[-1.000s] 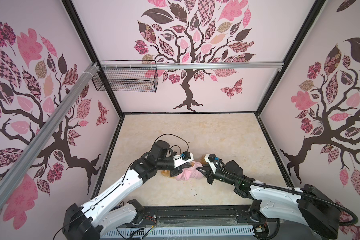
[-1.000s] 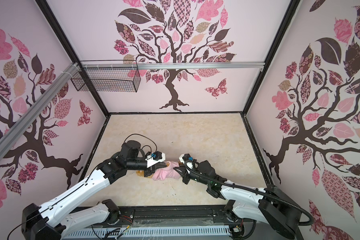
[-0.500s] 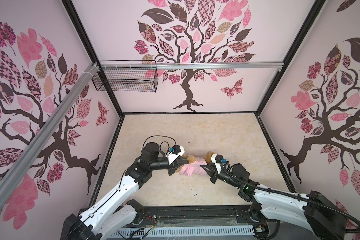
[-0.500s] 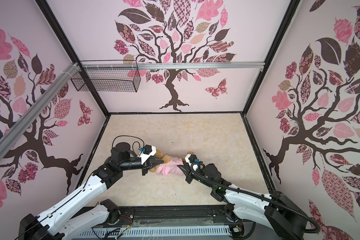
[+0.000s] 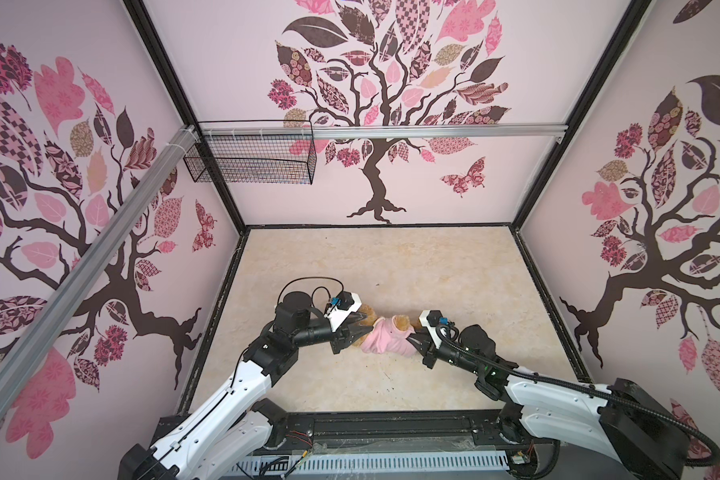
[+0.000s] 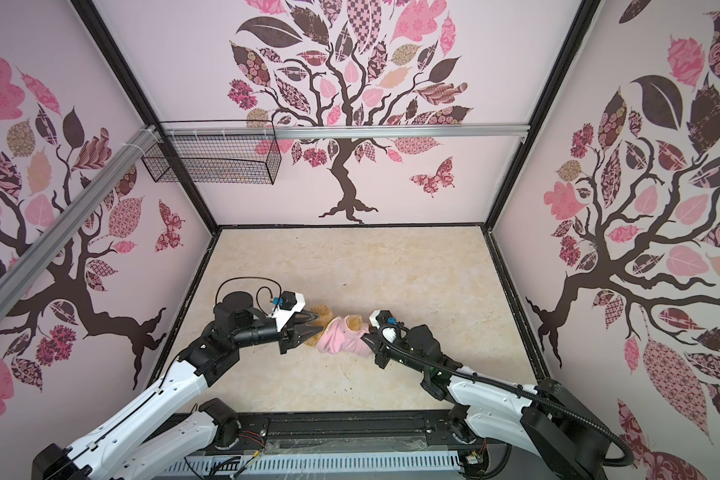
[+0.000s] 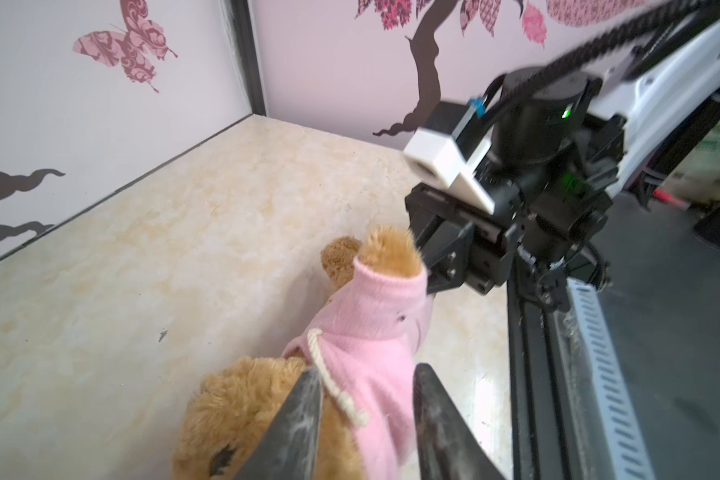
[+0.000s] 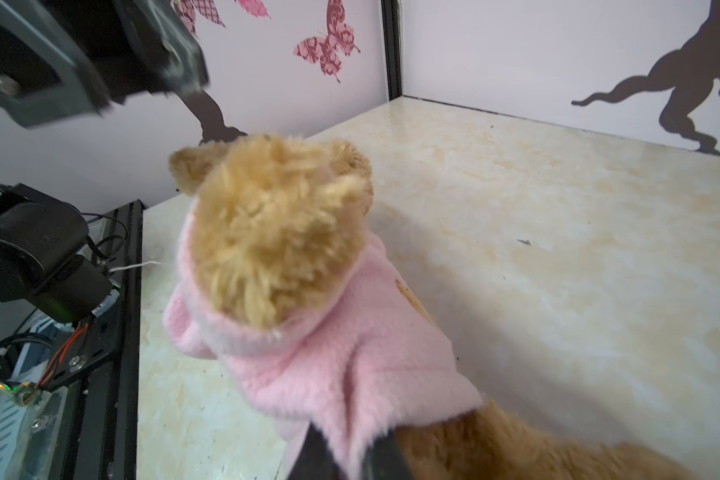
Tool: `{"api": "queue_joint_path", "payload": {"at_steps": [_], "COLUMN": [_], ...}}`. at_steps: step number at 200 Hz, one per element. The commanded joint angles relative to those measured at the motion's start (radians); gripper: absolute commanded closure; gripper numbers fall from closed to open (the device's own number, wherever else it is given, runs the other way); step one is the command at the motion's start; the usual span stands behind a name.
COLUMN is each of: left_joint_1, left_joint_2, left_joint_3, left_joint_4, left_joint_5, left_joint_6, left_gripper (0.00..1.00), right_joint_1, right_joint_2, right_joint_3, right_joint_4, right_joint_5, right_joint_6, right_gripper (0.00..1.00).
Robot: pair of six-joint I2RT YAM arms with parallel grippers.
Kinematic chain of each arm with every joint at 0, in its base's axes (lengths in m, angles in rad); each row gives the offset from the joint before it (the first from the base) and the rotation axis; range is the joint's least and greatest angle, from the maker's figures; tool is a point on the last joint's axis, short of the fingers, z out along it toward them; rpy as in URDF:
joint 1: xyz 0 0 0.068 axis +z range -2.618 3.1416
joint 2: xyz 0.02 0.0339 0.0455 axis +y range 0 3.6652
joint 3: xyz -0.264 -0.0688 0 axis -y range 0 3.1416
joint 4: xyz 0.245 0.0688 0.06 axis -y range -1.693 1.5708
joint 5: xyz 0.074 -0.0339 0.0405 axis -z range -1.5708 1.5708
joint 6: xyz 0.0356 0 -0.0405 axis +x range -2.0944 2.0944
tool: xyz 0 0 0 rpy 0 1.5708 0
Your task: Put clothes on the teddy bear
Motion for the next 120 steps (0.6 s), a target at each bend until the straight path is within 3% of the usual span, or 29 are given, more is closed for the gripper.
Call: {"api": "queue_joint_path", "payload": {"at_steps": [1,52,120], "left_joint_1": [-0.024,-0.127,-0.154], "left_joint_2": [-0.009,0.174,0.376], "left_joint_3": [0.097,0.251,0.35], "left_joint_4": [-0.03,-0.189,-0.238], "left_joint_5": [-0.022,-0.044,0.066], "left_joint_6": [0.083,0.203,0.164], "left_gripper": [0.48,0.34,0.31], "right_joint_1": [0.01,0.053,0.073], "right_joint_2": [0.009,0.027,0.034], "right_joint_3": [0.06,0.06,0.042], "right_joint_4": [-0.016,0.004,0.052], "right_joint_5": [-0.021,0.002,0.003], "right_joint_6": [-0.056,-0.082,-0.079], "right_gripper": [1.0,1.0,1.0]}}
